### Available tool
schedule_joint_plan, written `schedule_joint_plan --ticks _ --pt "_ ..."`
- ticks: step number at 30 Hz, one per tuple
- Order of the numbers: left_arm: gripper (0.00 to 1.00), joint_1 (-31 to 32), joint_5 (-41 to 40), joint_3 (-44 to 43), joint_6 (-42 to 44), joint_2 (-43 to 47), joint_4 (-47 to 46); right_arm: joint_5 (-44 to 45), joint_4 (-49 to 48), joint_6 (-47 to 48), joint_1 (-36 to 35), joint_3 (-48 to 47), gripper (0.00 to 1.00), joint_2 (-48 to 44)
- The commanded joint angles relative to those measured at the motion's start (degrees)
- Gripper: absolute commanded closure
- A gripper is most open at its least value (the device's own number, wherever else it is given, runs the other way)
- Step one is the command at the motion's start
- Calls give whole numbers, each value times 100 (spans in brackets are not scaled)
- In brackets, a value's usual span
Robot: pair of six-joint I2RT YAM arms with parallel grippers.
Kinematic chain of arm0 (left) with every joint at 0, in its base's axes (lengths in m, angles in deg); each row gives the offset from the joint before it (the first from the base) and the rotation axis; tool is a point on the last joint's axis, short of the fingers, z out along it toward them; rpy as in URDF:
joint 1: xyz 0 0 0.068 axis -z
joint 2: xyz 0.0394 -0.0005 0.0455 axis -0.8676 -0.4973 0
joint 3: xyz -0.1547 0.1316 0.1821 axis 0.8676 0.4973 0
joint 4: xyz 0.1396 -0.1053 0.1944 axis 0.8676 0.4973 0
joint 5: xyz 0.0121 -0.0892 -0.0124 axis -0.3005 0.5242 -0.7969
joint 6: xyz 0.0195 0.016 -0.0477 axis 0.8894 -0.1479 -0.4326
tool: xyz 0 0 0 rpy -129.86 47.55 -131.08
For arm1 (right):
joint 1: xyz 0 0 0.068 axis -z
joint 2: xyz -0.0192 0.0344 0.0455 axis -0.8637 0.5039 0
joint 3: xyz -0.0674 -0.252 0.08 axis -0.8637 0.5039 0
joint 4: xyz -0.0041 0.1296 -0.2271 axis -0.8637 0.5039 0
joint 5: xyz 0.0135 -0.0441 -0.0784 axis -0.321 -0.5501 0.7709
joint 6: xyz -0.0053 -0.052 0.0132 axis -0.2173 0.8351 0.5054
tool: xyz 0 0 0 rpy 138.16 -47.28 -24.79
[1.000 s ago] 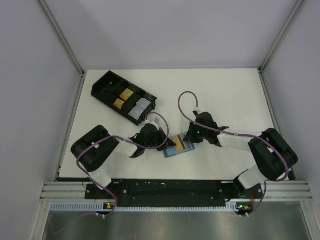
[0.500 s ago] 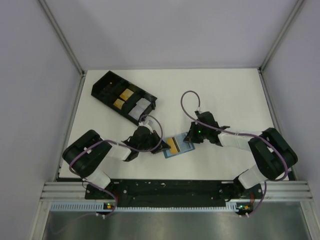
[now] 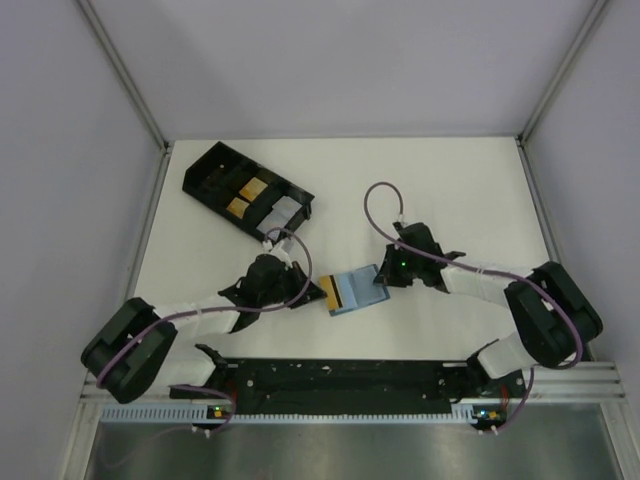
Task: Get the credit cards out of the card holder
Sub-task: Remove the credit card from the card holder.
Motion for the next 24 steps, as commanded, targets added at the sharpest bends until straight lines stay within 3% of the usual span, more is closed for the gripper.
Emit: schedule_joint_plan --ticks 1,4,7,11,16,20,24 --pt "100 -23 -4 -18 655 547 136 195 699 514 97 -162 91 -591" --pt "100 -14 -39 -254 1347 934 425 -42 927 673 106 -391 76 -1110" --pt "100 -5 57 -614 2296 1259 838 -332 1182 769 97 -707 55 -1550" --pt "100 21 356 -1194 3702 1628 1488 -982 1315 1409 79 -1067 41 -2069" --pt "100 144 120 -1854 5119 2121 2437 -1282 2087 2771 -87 -1762 34 -2509" --pt "100 293 84 -2170 5935 2367 2746 -1895 2062 4069 -158 -1955 40 -2913" --pt "100 408 321 -2645 6727 2403 3483 -2580 2097 5425 -246 -2131 39 -3019"
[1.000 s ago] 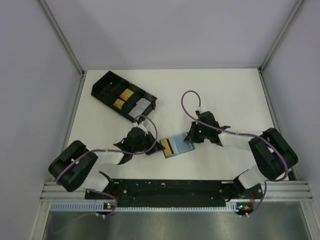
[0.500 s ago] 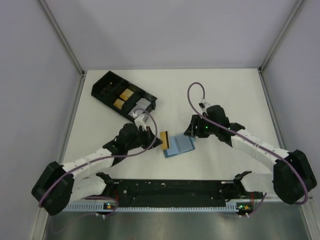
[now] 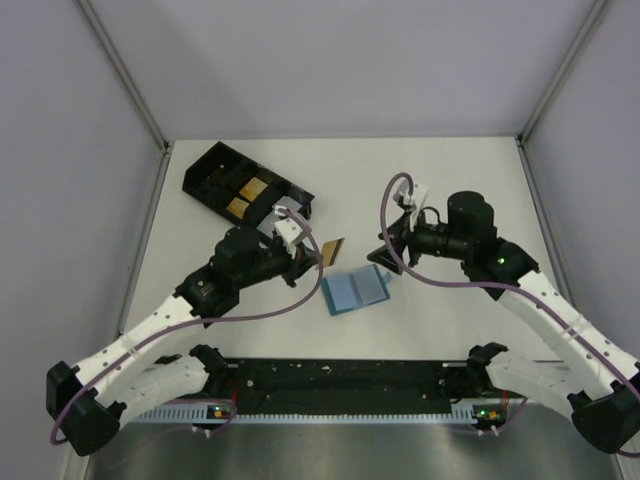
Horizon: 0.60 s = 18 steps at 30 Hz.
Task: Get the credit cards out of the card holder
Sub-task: Remove the credit card from the card holder.
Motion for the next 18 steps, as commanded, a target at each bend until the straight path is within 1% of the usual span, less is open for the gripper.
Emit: schedule_joint_plan --ticks 1,3,5,11,18 --pt "100 128 240 -565 1319 95 927 -1122 132 2059 -141 -433 38 -127" --pt "100 181 346 -714 1521 138 1165 -1325 185 2359 -220 -617 38 -40" --pt "100 242 443 -785 1680 200 1210 -1466 281 2666 -343 -811 38 144" --pt "100 278 794 -960 2067 280 1341 -1537 431 3265 -721 -1268 39 742" --pt "100 286 1005 -1242 2243 156 1570 -1599 668 3634 -1011 -1611 46 1190"
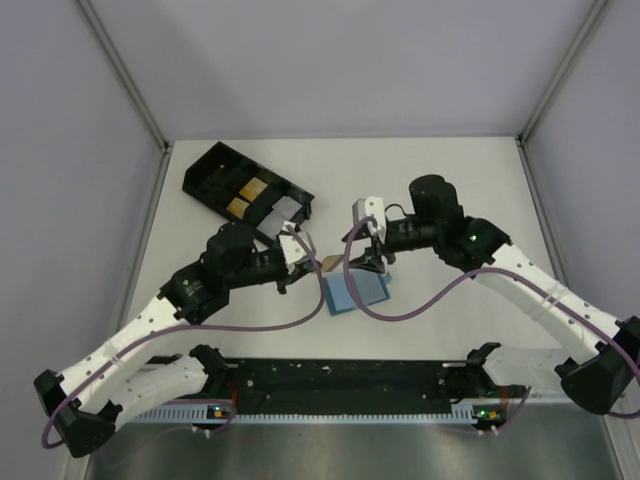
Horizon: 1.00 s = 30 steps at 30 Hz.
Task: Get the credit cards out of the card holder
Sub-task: Remove the credit card from the card holder, then place the credit card in the storage box.
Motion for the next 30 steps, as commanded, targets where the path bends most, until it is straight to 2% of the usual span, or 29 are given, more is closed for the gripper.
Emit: schedule_joint_plan --ticks 1,5,7,9,10,11,13,14,15,17,21,24,27,30 --pt "100 24 310 -376 280 -67 68 -193 161 485 -189 -420 47 227" --pt "100 24 407 -465 315 -93 104 -220 223 573 -356 -508 61 394" --pt "100 24 407 -491 315 -93 139 -167 241 643 -453 -517 75 447" --pt "100 24 294 -509 202 -58 139 -10 241 705 -506 -491 97 439" --pt "100 24 171 -509 105 -23 121 78 223 757 -506 -456 100 395" --pt "93 24 22 -491 -44 38 86 201 223 845 -523 -403 100 360" --pt "72 24 -425 -413 -526 178 -80 517 22 872 -567 -246 100 219" --pt "61 24 -706 -360 -824 292 -168 727 -188 837 -594 -114 100 106" --pt "45 15 -900 -264 -1062 398 -299 938 -433 793 -620 52 100 -35" --pt "27 15 -1549 -52 -1816 635 -537 1430 -1127 732 -673 561 100 -333" --pt "17 -20 -2833 378 -3925 1083 -1143 2520 -2481 924 -901 1423 100 -879" --pt "15 -37 -3379 607 -5620 1225 -1206 3258 -3413 1301 -1217 1933 100 -1082" --pt "15 -37 -3486 757 -6827 1208 -1328 3962 -4064 1767 -1595 2303 100 -1091" --pt "14 -46 -3311 748 -7444 989 -1592 4516 -4653 2302 -1981 2611 100 -1056"
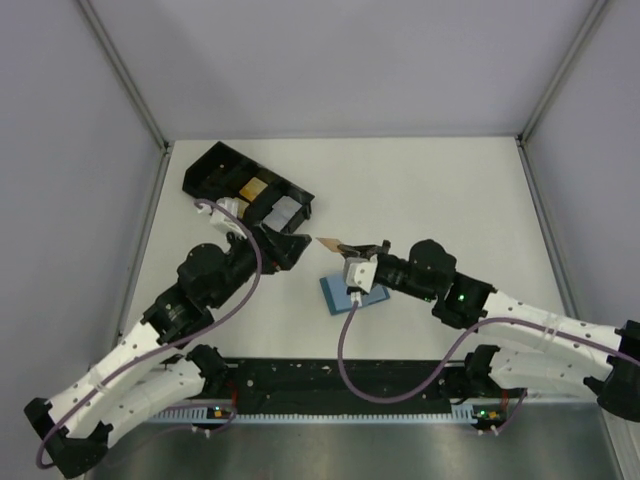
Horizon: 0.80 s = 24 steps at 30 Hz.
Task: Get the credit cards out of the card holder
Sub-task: Place the credit card in the storage box.
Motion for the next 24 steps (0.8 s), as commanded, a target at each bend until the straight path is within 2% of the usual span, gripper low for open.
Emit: schedule_joint_plan --ticks 1,7,12,19,22,24 --pt "14 -22 -153 -23 -1963 -384 -711 1251 -1648 1077 -555 367 100 -35" --pt "16 -22 349 -156 -2526 -992 -931 1753 -2257 1659 -933 658 100 62" --pt "27 -22 490 108 -2791 -1036 -1529 1903 -2336 1888 -1065 737 100 123" --pt "48 -22 894 143 -2887 -1238 -1766 1991 -2371 2073 -1171 754 100 255" --pt "54 -22 1026 161 -2896 -1335 -1872 2061 -2328 2204 -1241 772 100 299" --pt "65 -22 1044 178 -2914 -1352 -1907 2123 -2336 2275 -1268 780 100 343"
